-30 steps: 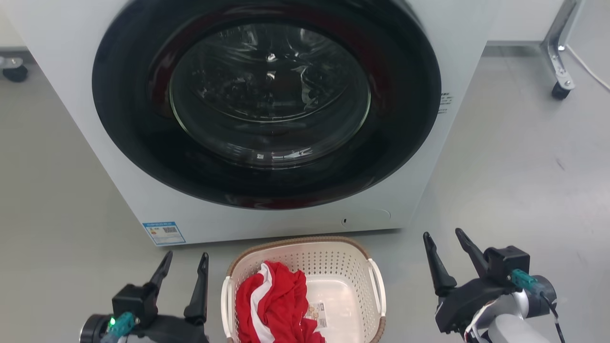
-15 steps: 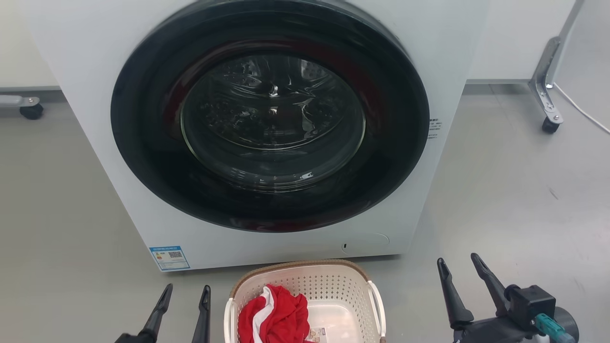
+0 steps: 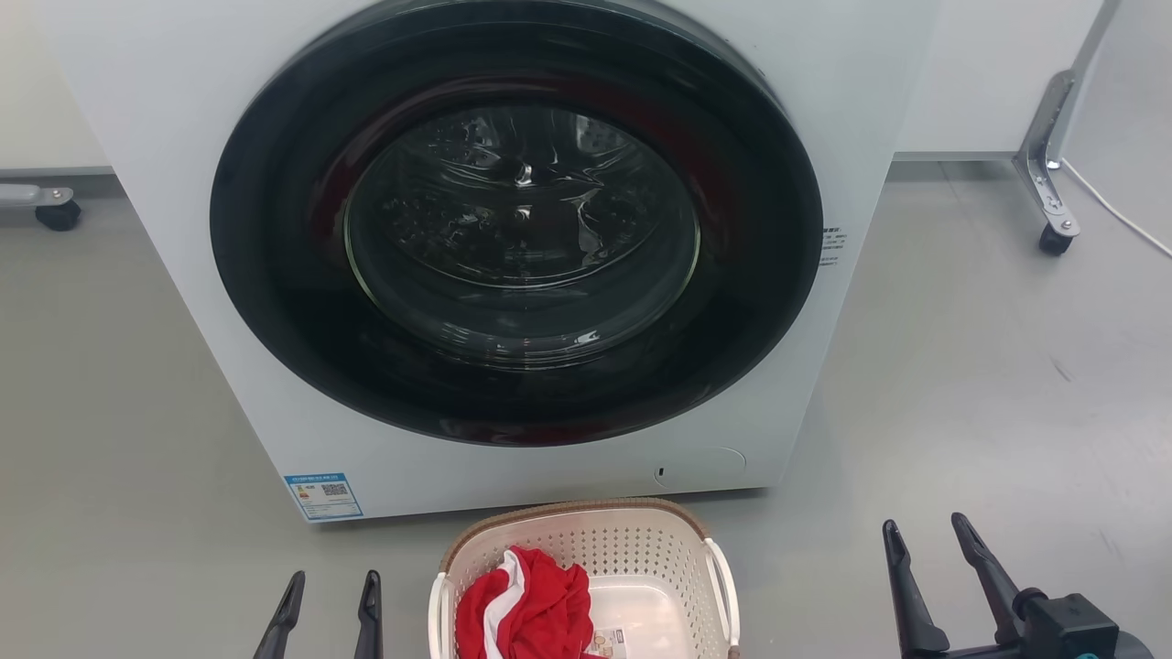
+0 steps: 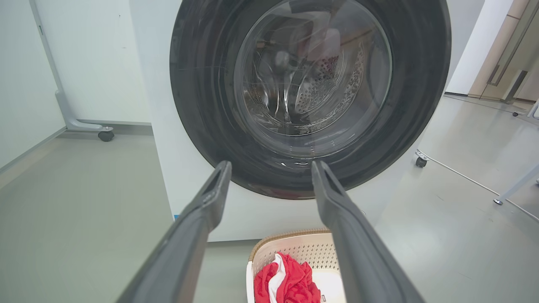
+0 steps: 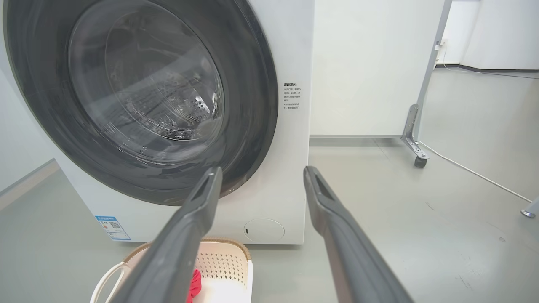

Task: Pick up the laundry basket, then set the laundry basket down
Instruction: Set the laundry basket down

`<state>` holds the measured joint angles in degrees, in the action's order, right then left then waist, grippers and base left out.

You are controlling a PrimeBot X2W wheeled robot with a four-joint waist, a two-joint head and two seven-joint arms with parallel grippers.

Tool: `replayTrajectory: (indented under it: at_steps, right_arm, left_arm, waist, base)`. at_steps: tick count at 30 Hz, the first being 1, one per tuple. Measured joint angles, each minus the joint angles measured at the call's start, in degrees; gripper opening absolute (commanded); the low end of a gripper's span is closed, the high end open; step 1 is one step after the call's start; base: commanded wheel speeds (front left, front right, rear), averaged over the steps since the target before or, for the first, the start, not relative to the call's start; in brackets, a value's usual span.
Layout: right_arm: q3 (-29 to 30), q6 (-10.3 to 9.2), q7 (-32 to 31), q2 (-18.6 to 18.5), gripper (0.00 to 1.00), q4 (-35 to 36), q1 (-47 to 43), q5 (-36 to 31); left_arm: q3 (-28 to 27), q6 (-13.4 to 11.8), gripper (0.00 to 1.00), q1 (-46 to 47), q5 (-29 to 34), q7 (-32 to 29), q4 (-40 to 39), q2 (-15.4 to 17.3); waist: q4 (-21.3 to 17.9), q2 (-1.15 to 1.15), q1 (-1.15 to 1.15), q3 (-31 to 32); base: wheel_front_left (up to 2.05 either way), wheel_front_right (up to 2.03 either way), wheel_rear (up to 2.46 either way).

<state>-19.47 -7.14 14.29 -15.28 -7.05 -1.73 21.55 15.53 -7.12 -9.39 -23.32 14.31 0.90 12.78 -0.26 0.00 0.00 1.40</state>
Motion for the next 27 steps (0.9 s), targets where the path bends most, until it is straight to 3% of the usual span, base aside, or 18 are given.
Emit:
replayTrajectory:
  at_steps: [27]
  right_arm:
    - [4.56,0.0,0.01,2.72,1.0,4.68,-2.67,-5.05]
  left_arm:
    - [-2.97,0.0,1.0,-1.65,4.16,-1.62,-1.2,-2.92]
  waist:
    - [0.06,0.0,0.0,-0.51]
  base:
    - [0.0,0.0,0.0]
